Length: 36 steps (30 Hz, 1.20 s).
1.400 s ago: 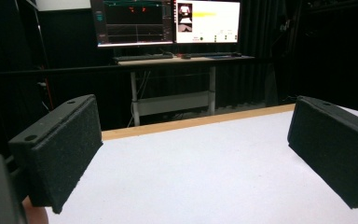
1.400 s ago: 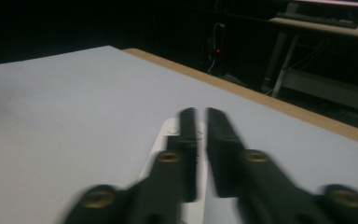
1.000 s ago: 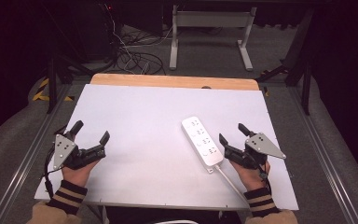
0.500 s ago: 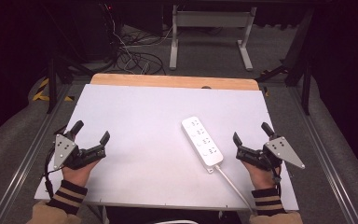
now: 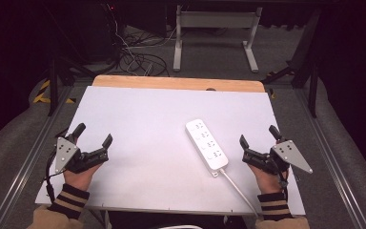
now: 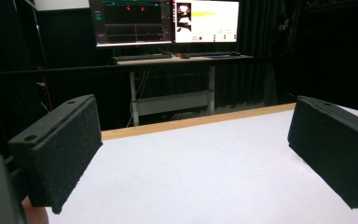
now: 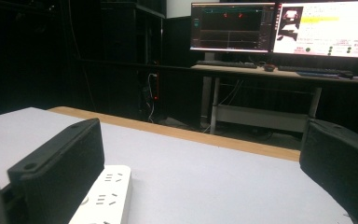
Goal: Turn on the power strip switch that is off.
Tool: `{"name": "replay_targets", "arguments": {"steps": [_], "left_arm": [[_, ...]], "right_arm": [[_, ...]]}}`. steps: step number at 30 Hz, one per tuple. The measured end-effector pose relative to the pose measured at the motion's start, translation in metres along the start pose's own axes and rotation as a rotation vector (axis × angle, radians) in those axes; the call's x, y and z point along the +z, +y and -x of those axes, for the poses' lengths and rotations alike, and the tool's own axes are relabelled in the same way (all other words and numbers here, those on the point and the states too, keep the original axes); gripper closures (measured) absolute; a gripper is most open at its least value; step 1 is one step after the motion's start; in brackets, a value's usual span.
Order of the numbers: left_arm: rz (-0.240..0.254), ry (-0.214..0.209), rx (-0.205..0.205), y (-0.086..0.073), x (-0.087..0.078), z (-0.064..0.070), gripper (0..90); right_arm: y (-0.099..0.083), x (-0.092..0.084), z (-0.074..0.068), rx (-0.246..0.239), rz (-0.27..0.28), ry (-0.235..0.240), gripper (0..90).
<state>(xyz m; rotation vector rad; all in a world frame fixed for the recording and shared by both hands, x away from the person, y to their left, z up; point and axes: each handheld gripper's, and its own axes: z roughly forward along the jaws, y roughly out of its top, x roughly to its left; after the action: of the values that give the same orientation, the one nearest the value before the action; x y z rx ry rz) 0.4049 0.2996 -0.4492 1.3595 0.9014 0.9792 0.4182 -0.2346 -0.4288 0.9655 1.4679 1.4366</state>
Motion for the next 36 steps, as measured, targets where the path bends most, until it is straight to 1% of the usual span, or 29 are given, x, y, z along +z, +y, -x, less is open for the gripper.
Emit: {"name": "replay_targets", "arguments": {"steps": [8,14,16,17,23,36], "left_arm": [[0.0,0.002,0.0,-0.0001,0.0004,0.0002,3.2],[-0.005,0.001,0.003,-0.0002,0.001,0.0,3.2],[-0.002,0.001,-0.004,0.0001,0.0004,0.0003,3.2],[0.002,-0.001,0.001,0.0004,-0.0001,0.0002,3.2],[-0.002,-0.001,-0.003,0.0001,0.0005,0.0004,3.2],[-0.003,-0.007,-0.005,0.0002,0.0022,0.001,3.2]], "right_arm": [[-0.0007,0.0002,-0.0011,-0.006,-0.011,0.004,0.3],[-0.002,0.0017,-0.0019,-0.012,-0.034,0.007,0.8],[-0.0028,0.002,-0.002,-0.01,-0.047,0.002,0.8],[-0.0029,0.0018,-0.0023,-0.009,-0.049,0.003,0.8],[-0.0031,0.002,-0.0036,-0.014,-0.052,0.011,0.8],[-0.004,0.0004,-0.0025,-0.007,-0.066,0.005,0.8]]}}
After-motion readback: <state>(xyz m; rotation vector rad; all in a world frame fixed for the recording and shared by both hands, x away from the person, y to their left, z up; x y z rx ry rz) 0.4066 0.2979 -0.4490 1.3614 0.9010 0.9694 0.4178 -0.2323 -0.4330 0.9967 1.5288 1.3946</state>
